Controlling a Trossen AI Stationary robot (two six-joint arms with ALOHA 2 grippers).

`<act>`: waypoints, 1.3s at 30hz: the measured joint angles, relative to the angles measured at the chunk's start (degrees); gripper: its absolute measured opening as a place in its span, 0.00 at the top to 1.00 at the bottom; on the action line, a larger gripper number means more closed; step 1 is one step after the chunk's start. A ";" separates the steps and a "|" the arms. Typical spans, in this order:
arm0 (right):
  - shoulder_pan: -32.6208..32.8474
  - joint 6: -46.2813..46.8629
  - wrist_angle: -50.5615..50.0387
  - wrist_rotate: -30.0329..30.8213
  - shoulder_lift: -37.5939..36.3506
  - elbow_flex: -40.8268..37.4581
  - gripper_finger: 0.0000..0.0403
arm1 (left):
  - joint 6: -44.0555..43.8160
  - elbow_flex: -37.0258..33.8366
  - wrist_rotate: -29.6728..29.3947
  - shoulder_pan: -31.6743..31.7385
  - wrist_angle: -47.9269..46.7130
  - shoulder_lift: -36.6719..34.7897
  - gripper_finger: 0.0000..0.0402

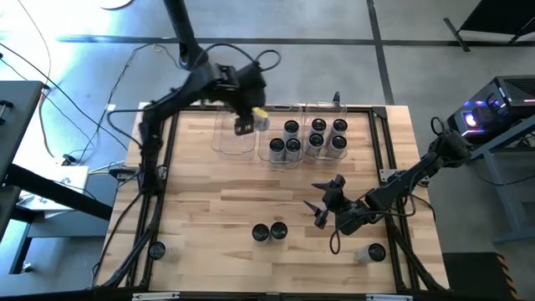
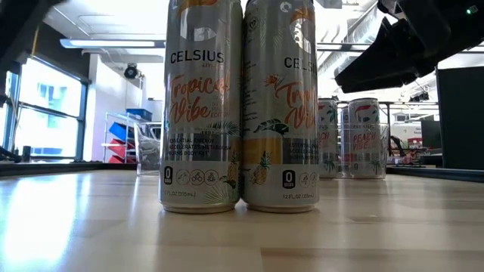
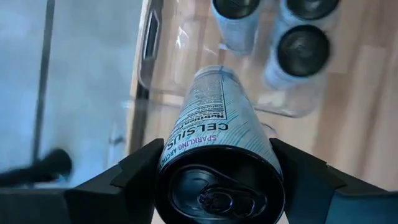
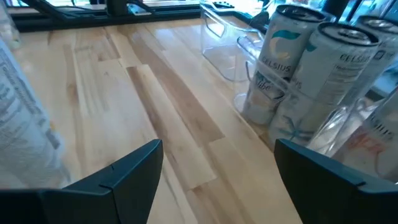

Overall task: Sort soda cans
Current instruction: Put the white-blue soda can into the middle transparent bin

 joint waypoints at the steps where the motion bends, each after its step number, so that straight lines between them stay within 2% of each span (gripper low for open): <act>1: -0.04 0.48 0.06 -0.16 0.00 0.01 0.25 | 2.22 -0.61 -0.28 0.46 1.27 1.06 0.39; 4: -0.03 1.72 0.45 -0.18 -0.02 0.00 0.25 | 8.27 -1.97 -2.89 1.97 1.10 5.04 0.39; 11: -0.58 2.66 1.62 -0.42 -0.01 0.01 0.25 | 10.57 -1.72 -5.76 4.42 4.40 10.07 0.39; 14: -1.10 2.64 1.60 -0.79 -0.02 0.02 0.25 | 10.67 -2.17 -4.89 4.94 4.71 10.92 0.39; 23: -1.65 1.51 1.32 -1.52 -0.02 0.01 0.25 | 9.40 -2.04 -4.32 3.75 3.36 10.33 0.39; 30: -1.65 0.96 1.32 -2.25 -0.02 0.00 0.25 | 8.82 -1.97 -9.34 2.65 3.12 6.42 0.39; 34: -1.65 0.96 1.35 -2.25 -0.02 0.01 0.25 | 8.44 -1.97 -7.76 2.01 5.28 4.17 0.39; 39: -1.65 1.22 1.80 -2.25 -0.02 0.02 0.25 | 9.93 -1.93 -1.82 1.51 9.48 4.33 0.39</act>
